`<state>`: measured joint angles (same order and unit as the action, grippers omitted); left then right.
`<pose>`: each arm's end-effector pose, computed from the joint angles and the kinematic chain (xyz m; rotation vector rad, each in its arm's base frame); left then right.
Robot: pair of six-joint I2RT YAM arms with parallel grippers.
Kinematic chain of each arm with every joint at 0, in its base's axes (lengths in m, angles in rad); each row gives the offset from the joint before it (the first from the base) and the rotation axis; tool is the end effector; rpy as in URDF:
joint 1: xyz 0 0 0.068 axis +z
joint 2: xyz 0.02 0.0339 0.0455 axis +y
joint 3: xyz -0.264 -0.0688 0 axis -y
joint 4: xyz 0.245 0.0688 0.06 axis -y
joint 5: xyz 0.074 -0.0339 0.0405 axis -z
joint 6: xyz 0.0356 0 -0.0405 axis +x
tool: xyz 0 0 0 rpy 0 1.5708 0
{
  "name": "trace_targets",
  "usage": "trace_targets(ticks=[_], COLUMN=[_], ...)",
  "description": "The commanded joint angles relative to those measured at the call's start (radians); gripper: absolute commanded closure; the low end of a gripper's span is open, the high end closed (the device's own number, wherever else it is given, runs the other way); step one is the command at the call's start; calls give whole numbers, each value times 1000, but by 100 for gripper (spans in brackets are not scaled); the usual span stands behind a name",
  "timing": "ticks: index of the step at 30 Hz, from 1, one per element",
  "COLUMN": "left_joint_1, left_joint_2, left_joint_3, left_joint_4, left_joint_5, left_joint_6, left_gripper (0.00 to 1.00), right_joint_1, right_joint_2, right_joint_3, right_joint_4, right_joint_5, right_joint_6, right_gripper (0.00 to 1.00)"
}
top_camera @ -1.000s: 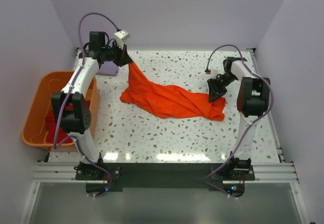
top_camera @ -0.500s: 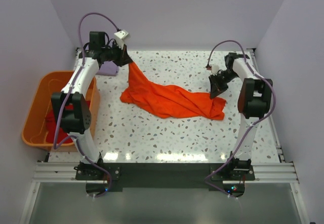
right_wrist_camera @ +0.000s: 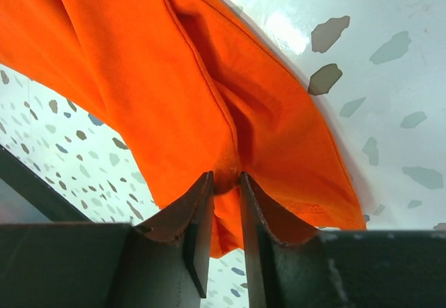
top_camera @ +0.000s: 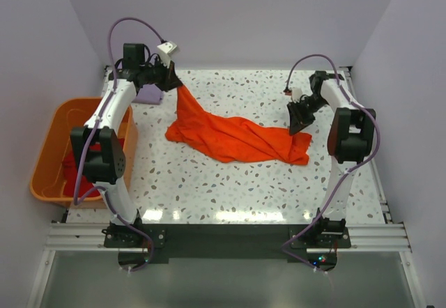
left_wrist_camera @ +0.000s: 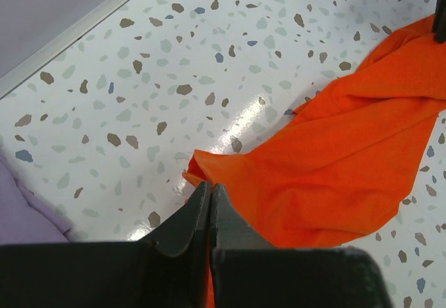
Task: Fold and stack the t-shirts
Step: Flatten the tshirt out
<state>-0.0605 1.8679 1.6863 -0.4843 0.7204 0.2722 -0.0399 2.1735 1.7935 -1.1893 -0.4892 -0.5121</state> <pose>0.4261 -0.0493 0.3185 0.7235 1.9980 -0.6755 0.4199 0.0000 0.1904 -0.6847 2.8438 0.7019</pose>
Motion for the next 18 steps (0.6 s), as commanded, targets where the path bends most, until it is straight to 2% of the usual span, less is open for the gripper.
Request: trace_targets(ticks=[1,5,9,11,18], left_joint_1=[-4,-7,-9,-9,-15], left_joint_2=[-36,-30,-21,-16,-12], left_joint_3=[-4,0,10,13,19], left_joint_4=[42,42,38,39,35], left_joint_5=[8,8,7,8,7], left_joint_6=[2,2,1,1,1], left_gripper=[100,100,100,100,100], right_joint_1=[5,8,11,11,11], right_joint_2=[-34,-40,-29,-29,8], right_joint_3=[49,41,44,44,61], right_joint_4=[-10,3,-6,6,17], right_joint_5=[4,6,1,12,46], right_joint_6=[4,9,6,9,12], right_gripper=[72,71,79,72,70])
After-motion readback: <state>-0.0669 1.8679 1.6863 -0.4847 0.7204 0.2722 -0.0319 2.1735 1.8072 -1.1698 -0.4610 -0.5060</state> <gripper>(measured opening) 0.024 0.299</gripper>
